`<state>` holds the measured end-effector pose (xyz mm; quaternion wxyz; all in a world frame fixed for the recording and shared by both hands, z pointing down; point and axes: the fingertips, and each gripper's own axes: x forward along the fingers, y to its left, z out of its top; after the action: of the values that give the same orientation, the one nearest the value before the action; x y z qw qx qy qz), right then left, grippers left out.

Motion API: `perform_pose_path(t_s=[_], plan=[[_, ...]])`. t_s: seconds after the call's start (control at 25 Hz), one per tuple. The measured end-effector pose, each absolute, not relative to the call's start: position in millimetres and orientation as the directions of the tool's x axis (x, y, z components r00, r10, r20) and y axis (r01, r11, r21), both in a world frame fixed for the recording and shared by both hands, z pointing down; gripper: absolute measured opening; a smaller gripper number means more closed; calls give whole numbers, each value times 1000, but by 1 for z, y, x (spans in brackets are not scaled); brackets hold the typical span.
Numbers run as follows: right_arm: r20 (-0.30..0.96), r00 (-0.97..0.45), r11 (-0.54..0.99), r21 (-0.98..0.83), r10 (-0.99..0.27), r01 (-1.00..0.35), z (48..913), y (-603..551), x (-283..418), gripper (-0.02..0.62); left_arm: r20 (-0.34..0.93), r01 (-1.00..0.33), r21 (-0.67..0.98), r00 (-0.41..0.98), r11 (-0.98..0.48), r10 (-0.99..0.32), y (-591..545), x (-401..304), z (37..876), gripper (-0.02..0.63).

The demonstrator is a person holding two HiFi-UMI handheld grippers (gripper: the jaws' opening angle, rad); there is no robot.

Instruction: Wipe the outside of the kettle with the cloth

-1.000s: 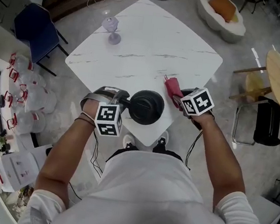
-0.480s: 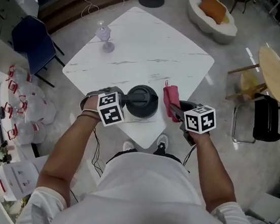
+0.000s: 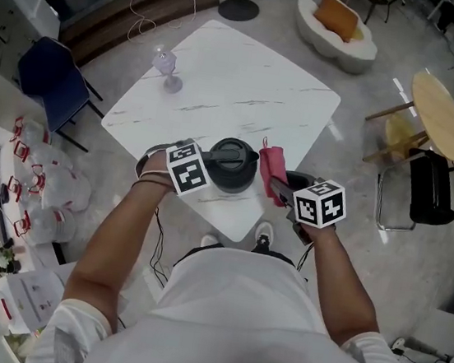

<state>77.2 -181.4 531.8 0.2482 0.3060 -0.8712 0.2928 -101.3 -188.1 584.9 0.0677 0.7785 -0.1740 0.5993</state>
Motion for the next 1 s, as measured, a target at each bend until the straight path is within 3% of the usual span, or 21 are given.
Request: perform_pose_path(t_s=[0.24, 0.6, 0.8, 1.0], plan=[[604, -679, 623, -354, -417, -697, 526, -174, 80, 107, 939, -368, -93, 276, -925, -204, -194, -95, 577, 130], [593, -659, 598, -341, -462, -726, 521, -161, 79, 107, 893, -451, -95, 355, -887, -276, -200, -109, 561, 313], [570, -628, 554, -328, -530, -765, 516, -158, 81, 107, 831, -552, -39, 445, -833, -334, -190, -125, 543, 314], [514, -605, 517, -322, -608, -793, 508, -149, 76, 107, 730, -678, 115, 554, -726, -400, -169, -139, 533, 225]])
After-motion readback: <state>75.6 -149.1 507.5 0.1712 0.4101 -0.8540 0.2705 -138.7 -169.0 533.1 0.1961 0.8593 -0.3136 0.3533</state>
